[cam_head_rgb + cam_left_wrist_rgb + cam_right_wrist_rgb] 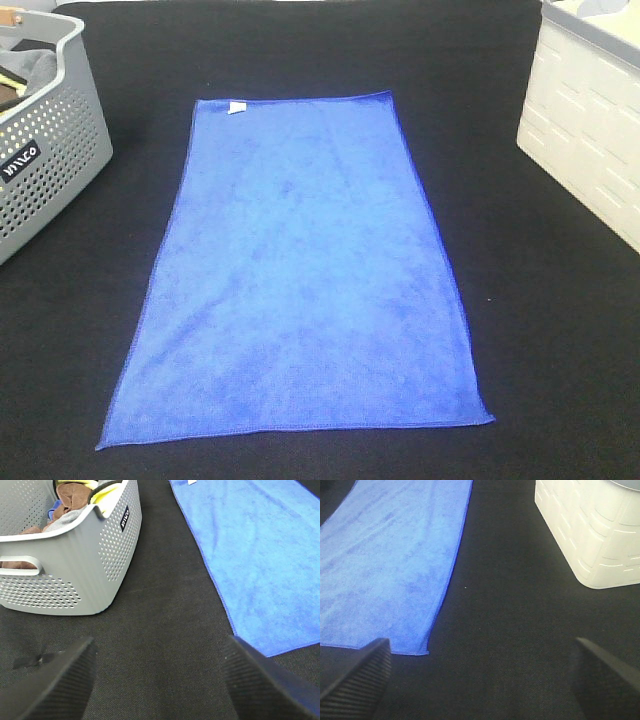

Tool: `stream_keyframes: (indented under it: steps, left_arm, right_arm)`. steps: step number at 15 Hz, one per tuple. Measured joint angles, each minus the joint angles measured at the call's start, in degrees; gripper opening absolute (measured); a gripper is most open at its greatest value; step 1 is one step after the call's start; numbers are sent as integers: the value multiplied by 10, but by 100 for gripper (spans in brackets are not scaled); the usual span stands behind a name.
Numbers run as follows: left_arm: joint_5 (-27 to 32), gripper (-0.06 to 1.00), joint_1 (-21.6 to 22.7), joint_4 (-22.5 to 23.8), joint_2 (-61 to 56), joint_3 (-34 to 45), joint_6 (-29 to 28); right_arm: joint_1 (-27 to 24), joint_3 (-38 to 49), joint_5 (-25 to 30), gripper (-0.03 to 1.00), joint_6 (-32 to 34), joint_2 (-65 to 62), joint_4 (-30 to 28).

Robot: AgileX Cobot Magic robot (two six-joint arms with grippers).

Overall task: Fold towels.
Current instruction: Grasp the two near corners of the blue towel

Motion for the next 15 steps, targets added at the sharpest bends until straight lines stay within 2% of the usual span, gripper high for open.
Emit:
stream_keyframes:
  steps: [15]
  left_arm:
    - [0,68,0,0,0,0,0]
  right_arm:
    - [0,0,0,89,0,0,0]
